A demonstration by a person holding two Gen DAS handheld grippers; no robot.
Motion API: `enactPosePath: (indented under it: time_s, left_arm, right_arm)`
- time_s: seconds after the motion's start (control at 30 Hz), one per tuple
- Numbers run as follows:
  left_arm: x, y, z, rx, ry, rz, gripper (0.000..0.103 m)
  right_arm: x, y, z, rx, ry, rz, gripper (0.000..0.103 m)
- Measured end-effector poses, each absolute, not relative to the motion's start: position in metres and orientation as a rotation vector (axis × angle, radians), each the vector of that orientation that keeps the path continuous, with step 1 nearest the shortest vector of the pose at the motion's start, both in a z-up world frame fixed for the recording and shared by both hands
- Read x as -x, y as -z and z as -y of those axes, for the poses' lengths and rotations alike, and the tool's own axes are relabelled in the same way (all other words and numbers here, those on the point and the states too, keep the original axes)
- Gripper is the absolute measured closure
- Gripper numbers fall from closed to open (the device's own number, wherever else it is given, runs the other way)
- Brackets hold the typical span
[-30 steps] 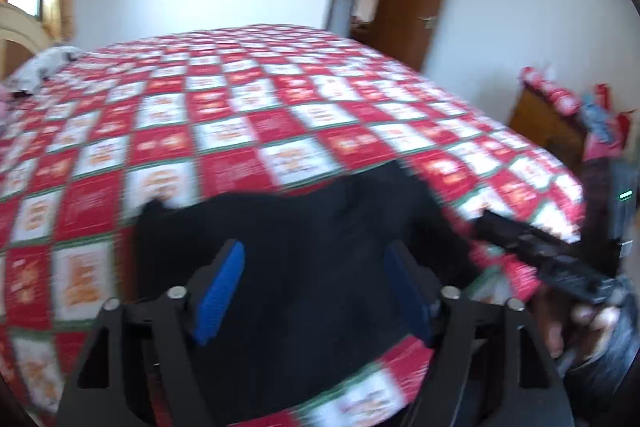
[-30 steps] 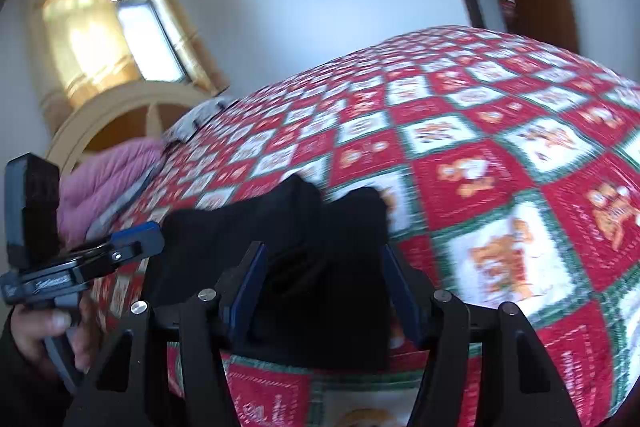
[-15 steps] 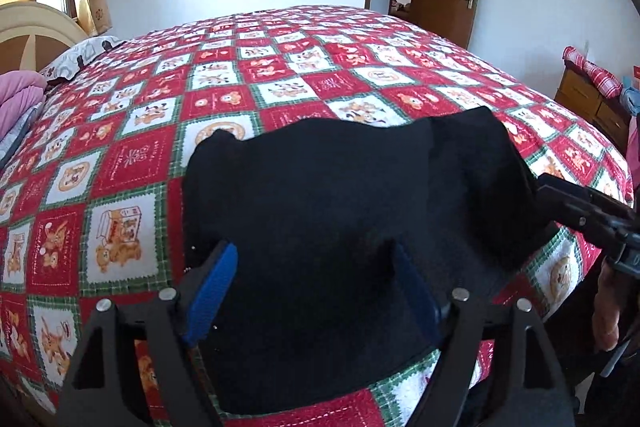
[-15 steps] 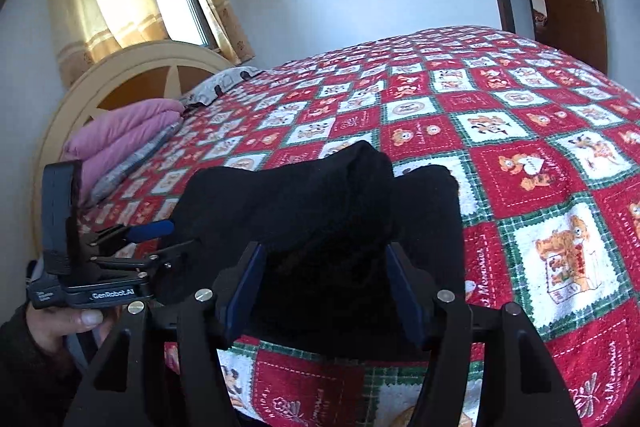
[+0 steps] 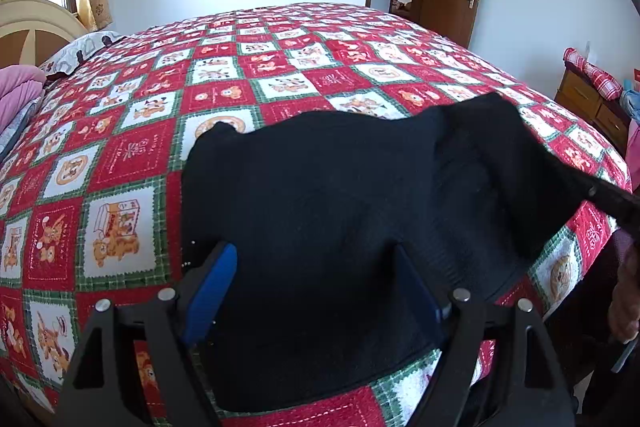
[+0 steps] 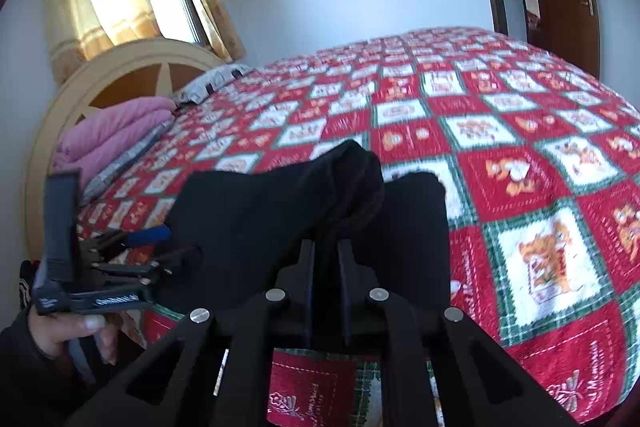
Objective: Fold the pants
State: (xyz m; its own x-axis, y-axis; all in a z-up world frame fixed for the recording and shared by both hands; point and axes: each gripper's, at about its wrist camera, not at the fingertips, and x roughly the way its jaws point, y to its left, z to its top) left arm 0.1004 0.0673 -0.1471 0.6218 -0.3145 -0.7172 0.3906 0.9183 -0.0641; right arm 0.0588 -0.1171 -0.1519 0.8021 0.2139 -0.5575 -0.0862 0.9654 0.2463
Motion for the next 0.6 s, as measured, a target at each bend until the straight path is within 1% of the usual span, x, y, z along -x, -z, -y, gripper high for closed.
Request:
enactPosePath:
  time_s: [0.13,0.2,0.23,0.37,0.5,0.53,0.57,0.6]
  left_arm:
    - [-0.100,0.146,-0.070,-0.093,0.408,-0.799,0.019]
    - [-0.101,0.146,-0.072,-0.094,0.399,-0.793,0.010]
    - [-0.101,0.146,-0.073,-0.094,0.392,-0.788,0.008]
    - [-0.106,0.157,-0.073,-0.102,0.388,-0.811,0.008]
    - [-0.107,0.163,-0.077,-0.080,0.392,-0.818,0.004]
    - [-0.108,0.163,-0.077,-0.077,0.392,-0.819,0.003]
    - [-0.108,0.163,-0.077,-0.074,0.392,-0.819,0.003]
    - [-0.107,0.163,-0.077,-0.073,0.393,-0.819,0.003]
  right_arm:
    - [-0.051,0.141,0.127,-0.224,-0.163,-0.583,0.093]
    - [-0.050,0.139,0.134,-0.231,-0.146,-0.580,0.093]
    - [-0.052,0.140,0.138,-0.231,-0.126,-0.590,0.093]
    - [-0.068,0.161,0.157,-0.305,-0.105,-0.701,0.093]
    - [-0.079,0.185,0.181,-0.447,-0.107,-0.800,0.091]
    - [-0.079,0.187,0.189,-0.486,-0.109,-0.802,0.081]
    - [-0.079,0.188,0.195,-0.518,-0.101,-0.804,0.066]
    - [-0.078,0.188,0.201,-0.534,-0.074,-0.805,0.061]
